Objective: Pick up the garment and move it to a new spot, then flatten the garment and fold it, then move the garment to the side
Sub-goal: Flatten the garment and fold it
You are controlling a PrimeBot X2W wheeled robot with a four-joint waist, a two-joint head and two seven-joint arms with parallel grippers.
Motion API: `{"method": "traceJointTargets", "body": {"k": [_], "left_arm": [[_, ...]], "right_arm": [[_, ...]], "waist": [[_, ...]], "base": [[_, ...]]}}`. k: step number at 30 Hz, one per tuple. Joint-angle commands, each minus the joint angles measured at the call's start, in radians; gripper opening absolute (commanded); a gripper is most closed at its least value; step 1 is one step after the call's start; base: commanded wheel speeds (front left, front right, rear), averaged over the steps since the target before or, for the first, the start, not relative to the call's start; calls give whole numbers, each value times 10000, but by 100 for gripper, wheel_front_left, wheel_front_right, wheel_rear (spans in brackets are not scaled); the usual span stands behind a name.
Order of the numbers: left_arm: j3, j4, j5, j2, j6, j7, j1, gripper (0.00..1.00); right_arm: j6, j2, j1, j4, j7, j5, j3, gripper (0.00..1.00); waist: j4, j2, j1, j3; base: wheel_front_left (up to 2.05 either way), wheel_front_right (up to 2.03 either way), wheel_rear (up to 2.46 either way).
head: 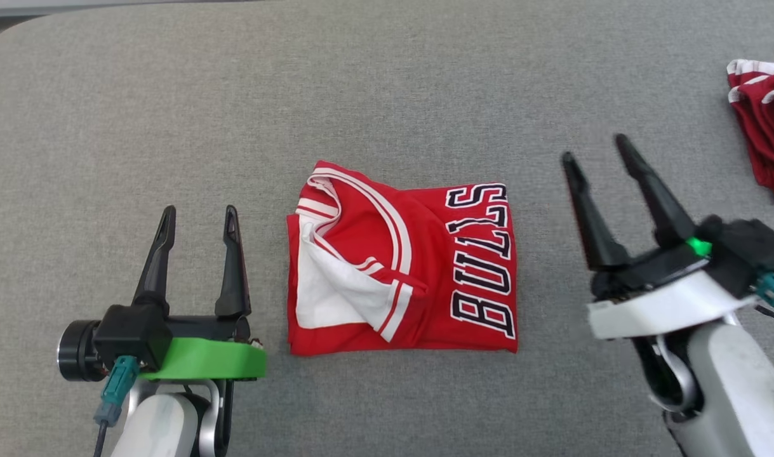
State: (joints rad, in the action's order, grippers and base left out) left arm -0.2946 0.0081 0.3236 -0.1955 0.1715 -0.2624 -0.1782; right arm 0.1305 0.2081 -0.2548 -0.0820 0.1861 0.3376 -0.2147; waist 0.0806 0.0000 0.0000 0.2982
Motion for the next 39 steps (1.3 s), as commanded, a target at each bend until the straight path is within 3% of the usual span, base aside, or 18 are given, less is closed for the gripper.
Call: {"method": "traceJointTargets", "body": {"k": [1, 6, 10, 24, 25, 26, 34, 39], "left_arm": [[44, 20, -21, -75, 40, -28, 87, 100], [107, 2, -67, -250, 139, 28, 243, 100], [122, -87, -72, -355, 233, 136, 355, 100], [58, -185, -10, -464, 334, 229, 488, 100], [51, -193, -14, -471, 337, 230, 472, 100], [35, -203, -18, -478, 331, 231, 433, 100], [-118, -214, -34, -384, 235, 187, 71, 100], [-133, -113, 15, -298, 219, 139, -60, 100]], "right_arm": [[2, 54, 454, -176, -98, -173, 426, 100], [4, -46, 1980, -911, -423, -551, 2018, 100], [4, -311, 2795, -1412, -621, -643, 2497, 100], [4, -580, 3091, -1592, -1032, -799, 2477, 100], [4, -574, 3043, -1481, -1141, -762, 2321, 38], [4, -592, 2977, -1285, -1322, -707, 2069, 0], [4, -1149, 1604, 1033, -1594, 25, -1314, 0], [2, -1337, 727, 2509, -1266, 484, -2748, 0]], "waist": [[-165, 0, 0, -89], [-355, 0, 0, -214], [-435, 0, 0, -276], [-402, 0, 0, -392], [-392, 0, 0, -386], [-373, 0, 0, -368], [-95, 0, 0, -77], [158, 0, 0, 63]], "base": [[0, 0, 0], [0, 0, 0], [0, 0, 0], [0, 0, 0], [0, 0, 0], [0, 0, 0], [0, 0, 0], [0, 0, 0]]}}
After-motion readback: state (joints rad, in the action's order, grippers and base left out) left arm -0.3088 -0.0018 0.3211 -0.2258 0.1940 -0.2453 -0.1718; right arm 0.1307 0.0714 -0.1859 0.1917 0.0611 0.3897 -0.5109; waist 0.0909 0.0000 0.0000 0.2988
